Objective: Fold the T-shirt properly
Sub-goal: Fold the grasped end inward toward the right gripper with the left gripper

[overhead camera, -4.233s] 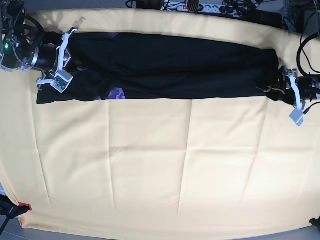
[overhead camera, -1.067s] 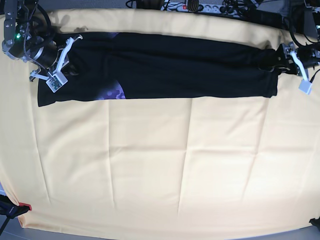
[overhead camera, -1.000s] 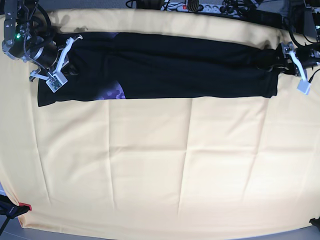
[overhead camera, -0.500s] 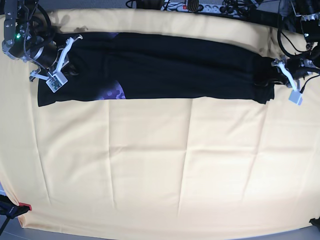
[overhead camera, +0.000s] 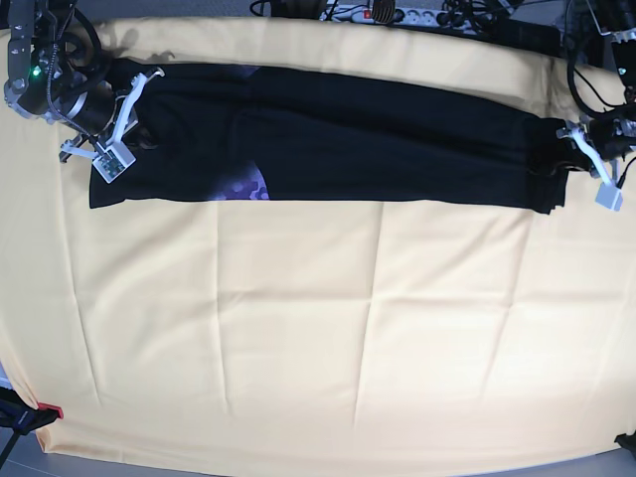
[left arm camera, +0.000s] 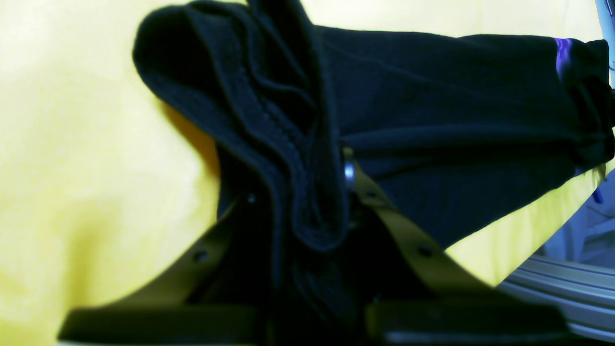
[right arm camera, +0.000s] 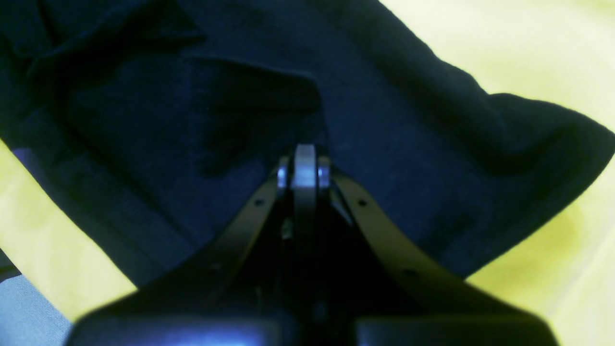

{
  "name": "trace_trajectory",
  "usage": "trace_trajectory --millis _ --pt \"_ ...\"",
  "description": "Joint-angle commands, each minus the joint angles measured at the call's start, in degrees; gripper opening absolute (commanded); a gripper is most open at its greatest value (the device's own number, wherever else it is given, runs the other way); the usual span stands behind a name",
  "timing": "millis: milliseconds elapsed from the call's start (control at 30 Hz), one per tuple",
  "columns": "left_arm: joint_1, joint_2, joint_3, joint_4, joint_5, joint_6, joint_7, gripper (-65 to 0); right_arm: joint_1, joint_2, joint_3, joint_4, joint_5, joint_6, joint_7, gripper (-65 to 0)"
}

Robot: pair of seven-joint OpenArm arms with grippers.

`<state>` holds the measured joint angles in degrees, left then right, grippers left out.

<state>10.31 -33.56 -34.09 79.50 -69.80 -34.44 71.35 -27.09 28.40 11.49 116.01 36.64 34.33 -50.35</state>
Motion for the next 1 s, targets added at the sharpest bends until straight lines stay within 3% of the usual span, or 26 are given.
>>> trace_trajectory --millis 0,333,500,633,700,967 --pt "-0.48 -2.40 -0.66 0.72 -0.44 0.17 -1.27 -65.0 0.28 0.83 0.52 0.74 0.79 0.17 1.29 -65.0" --pt "-0.48 -11.32 -6.32 0.72 2.43 2.16 -1.25 -65.0 0.28 0.83 0.52 0.74 0.79 0.17 1.31 -65.0" --pt "-0.48 -15.13 -8.04 0.72 -1.44 3.17 1.79 -65.0 0.28 0.83 0.52 0.74 0.81 0.15 1.75 -65.0" --pt "-0.46 -14.97 -8.04 0.74 -15.08 0.33 8.65 -65.0 0.28 0.81 0.52 0.74 0.83 0.15 1.75 -65.0" --pt "-0.35 -14.34 -8.04 1.14 -15.20 -0.72 8.65 -65.0 0.31 0.81 0.52 0.74 0.83 0.13 1.81 -65.0" --pt "3.02 -11.21 -8.02 9.49 -15.20 1.01 8.65 -65.0 0.28 0.81 0.52 0.74 0.79 -1.99 3.43 -65.0"
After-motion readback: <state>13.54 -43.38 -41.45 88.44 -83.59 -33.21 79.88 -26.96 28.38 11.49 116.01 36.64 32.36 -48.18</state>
